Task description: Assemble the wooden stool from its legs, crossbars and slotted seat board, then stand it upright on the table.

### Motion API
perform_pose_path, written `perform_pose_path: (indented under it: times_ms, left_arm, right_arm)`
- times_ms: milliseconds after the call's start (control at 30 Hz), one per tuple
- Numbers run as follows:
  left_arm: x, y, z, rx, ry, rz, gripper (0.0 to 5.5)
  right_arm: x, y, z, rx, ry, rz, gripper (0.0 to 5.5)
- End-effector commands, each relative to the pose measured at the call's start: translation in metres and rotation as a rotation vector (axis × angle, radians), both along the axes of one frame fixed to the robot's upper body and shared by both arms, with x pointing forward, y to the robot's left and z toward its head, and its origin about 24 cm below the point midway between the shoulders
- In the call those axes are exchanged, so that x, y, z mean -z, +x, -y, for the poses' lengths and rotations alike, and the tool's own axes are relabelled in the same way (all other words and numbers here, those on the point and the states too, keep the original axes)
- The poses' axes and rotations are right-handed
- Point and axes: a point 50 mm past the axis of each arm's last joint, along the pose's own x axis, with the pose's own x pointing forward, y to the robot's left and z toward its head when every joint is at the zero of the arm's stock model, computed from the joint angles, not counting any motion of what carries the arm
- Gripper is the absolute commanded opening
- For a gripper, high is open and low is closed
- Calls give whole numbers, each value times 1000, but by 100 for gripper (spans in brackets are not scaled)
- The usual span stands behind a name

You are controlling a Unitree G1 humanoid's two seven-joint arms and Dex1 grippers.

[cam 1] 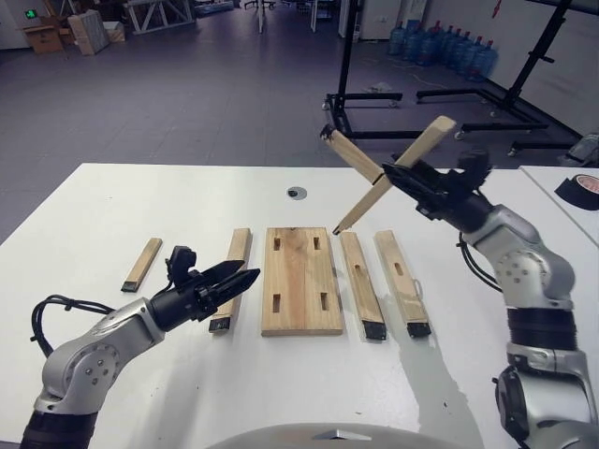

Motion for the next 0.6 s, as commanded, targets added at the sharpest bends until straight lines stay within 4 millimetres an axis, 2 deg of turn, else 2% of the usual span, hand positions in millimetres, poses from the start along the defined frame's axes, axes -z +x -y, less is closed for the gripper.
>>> perform_pose_path:
  times_ms: [33,167,333,467,600]
  left_arm:
    - [0,12,2,-12,177,103,358]
    - [4,11,11,-19,200,130,358]
    - [11,12,13,-36,214,132,358]
    - [14,11,14,-40,221,132,358]
    - [8,13,16,-90,180,183,358]
  right_arm:
    - [13,6,-28,-22,-187,165,204]
    - [33,8,-50,-99,-290,231,203]
    - [43,10,-52,-145,-329,262,203]
    - [52,3,-53,-226,-340,238,203]
    - [58,-2,-52,-316,-373,196,203]
